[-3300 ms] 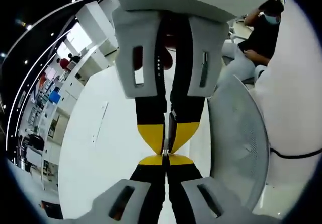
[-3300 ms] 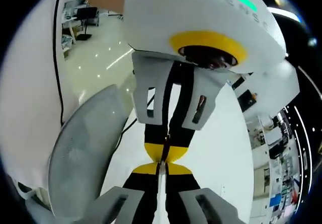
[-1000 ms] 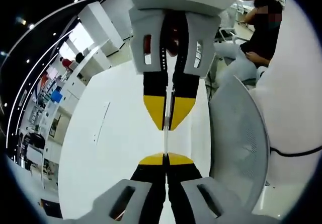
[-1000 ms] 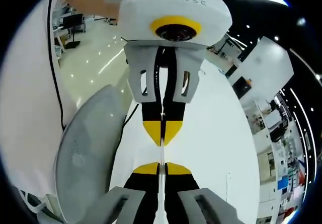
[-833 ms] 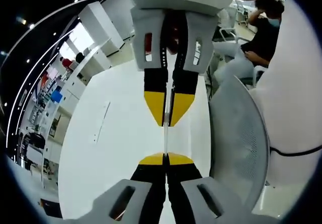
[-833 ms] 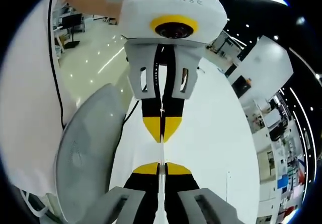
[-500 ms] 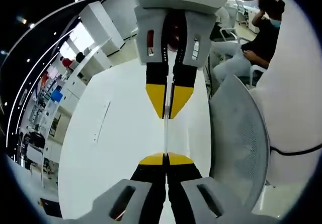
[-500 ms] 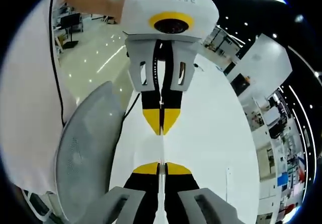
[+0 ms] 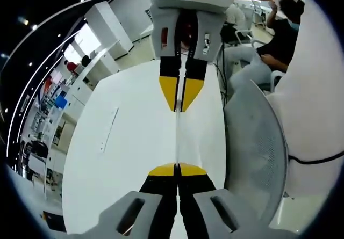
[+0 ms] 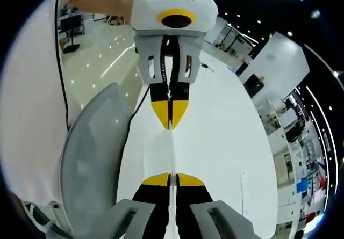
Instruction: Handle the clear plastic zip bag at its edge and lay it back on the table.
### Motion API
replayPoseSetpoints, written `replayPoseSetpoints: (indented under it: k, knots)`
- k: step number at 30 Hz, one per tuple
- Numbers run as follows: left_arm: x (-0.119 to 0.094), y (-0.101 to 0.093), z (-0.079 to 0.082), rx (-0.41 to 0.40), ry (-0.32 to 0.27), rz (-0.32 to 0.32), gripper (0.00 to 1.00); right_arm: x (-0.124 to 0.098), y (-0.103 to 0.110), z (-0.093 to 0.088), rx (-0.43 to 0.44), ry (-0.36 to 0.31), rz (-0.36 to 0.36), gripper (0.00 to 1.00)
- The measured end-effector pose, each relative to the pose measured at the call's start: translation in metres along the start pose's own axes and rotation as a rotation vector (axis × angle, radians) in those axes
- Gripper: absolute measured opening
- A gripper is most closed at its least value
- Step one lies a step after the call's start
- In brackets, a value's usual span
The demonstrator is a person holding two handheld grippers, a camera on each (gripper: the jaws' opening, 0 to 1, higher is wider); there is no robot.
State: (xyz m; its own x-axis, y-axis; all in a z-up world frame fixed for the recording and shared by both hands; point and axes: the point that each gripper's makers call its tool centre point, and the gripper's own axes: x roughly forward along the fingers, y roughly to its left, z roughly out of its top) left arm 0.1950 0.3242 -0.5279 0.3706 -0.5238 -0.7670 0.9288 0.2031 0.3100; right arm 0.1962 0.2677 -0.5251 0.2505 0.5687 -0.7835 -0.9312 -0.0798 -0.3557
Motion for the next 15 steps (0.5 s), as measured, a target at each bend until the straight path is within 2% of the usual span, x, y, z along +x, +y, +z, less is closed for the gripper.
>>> replayPoseSetpoints:
  k: [15]
  knots:
    - [-0.001, 0.001, 0.002, 0.004, -0.003, -0.002, 0.0, -0.008, -0.002, -0.012, 0.022, 0.013, -0.009, 0.0]
